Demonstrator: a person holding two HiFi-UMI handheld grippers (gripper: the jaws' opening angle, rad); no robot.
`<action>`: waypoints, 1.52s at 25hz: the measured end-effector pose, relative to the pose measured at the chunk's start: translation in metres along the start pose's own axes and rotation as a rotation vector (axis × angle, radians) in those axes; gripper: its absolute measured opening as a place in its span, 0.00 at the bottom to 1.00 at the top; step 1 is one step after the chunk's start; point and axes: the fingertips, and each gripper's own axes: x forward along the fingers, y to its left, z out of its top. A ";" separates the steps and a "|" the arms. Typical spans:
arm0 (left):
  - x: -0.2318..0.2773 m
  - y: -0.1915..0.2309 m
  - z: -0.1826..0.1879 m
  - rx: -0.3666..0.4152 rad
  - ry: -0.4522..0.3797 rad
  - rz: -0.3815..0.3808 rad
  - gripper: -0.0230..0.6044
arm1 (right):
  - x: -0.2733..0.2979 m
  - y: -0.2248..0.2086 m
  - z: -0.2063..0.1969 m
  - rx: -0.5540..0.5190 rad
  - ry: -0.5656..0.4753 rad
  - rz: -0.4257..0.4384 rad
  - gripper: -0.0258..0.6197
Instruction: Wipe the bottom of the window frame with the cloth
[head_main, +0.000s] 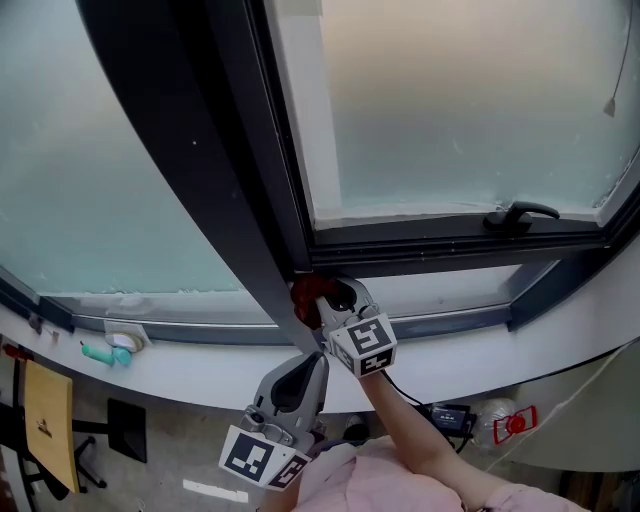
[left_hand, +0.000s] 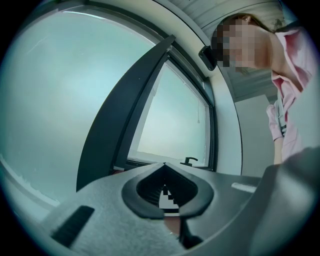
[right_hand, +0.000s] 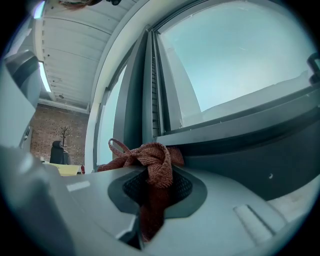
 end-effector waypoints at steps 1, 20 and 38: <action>0.000 0.001 -0.001 0.000 0.003 0.002 0.04 | 0.000 -0.001 0.000 0.006 -0.002 -0.002 0.12; 0.032 -0.016 -0.056 0.030 0.135 -0.082 0.04 | -0.014 -0.021 -0.005 0.033 0.027 -0.042 0.12; 0.037 -0.026 -0.062 -0.024 0.140 -0.097 0.04 | -0.033 -0.040 0.003 0.002 0.020 -0.096 0.12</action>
